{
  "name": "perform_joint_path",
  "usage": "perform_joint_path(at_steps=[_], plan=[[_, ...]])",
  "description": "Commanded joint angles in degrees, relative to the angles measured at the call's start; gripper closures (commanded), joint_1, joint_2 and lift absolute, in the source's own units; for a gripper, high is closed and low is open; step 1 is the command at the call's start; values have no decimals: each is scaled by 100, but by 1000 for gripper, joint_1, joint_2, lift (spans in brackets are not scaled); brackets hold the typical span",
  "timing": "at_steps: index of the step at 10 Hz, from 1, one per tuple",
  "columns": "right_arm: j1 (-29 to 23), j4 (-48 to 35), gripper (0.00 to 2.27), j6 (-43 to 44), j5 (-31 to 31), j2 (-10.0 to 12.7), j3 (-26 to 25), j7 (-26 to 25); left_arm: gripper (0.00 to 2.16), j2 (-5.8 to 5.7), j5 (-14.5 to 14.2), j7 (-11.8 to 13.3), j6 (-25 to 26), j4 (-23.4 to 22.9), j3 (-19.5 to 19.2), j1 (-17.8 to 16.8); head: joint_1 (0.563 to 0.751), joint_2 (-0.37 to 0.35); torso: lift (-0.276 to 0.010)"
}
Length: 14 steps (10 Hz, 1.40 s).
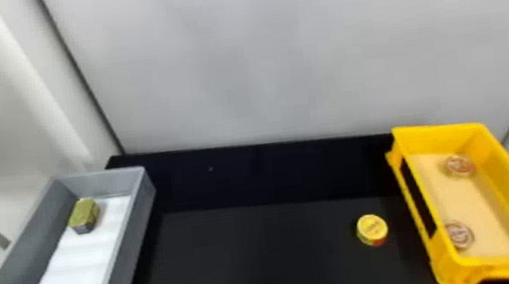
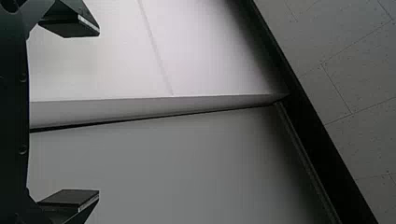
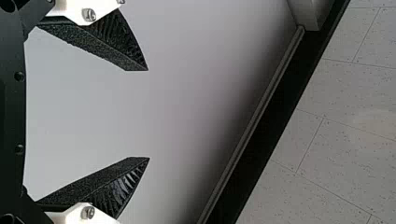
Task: Pick up the round yellow can and place it in the yellow rectangular box
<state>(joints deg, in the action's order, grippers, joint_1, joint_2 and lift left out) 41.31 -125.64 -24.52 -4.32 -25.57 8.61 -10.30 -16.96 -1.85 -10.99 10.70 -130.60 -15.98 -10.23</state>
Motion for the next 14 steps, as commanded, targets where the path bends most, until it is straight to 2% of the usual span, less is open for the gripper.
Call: perform_joint_path(at_steps=[1, 6, 7, 8, 9, 10, 11, 12, 14], plan=[[0, -5, 105, -19, 37, 8, 0, -16, 65, 7, 0, 0, 3, 0, 7, -6, 694, 54, -3], [-26, -84, 107, -151, 81, -1, -17, -42, 65, 43, 0, 0, -15, 9, -2, -6, 694, 54, -3], [-35, -119, 107, -292, 125, -1, -17, -77, 65, 43, 0, 0, -15, 9, -2, -6, 694, 54, -3], [-35, -163, 107, -696, 424, 43, -26, -209, 65, 43, 0, 0, -15, 9, -2, -14, 694, 54, -3], [-35, -242, 107, -1233, 722, 140, -44, -411, 65, 43, 0, 0, -15, 17, 7, -14, 694, 54, -3], [9, -348, 111, -2332, 933, 430, -114, -482, 67, 60, 0, 0, -15, 26, 16, -6, 694, 54, -3], [53, -383, 114, -3466, 1100, 834, -334, -297, 67, 60, 0, 9, -15, 26, 16, 12, 694, 54, -3], [71, -339, 117, -4372, 1100, 1072, -404, -69, 65, 78, 0, 9, -15, 26, 24, 3, 694, 54, -3], [18, -49, 124, -5410, 1320, 1212, -404, 661, 67, 86, 0, 9, 3, 26, 42, 21, 694, 54, -3]])
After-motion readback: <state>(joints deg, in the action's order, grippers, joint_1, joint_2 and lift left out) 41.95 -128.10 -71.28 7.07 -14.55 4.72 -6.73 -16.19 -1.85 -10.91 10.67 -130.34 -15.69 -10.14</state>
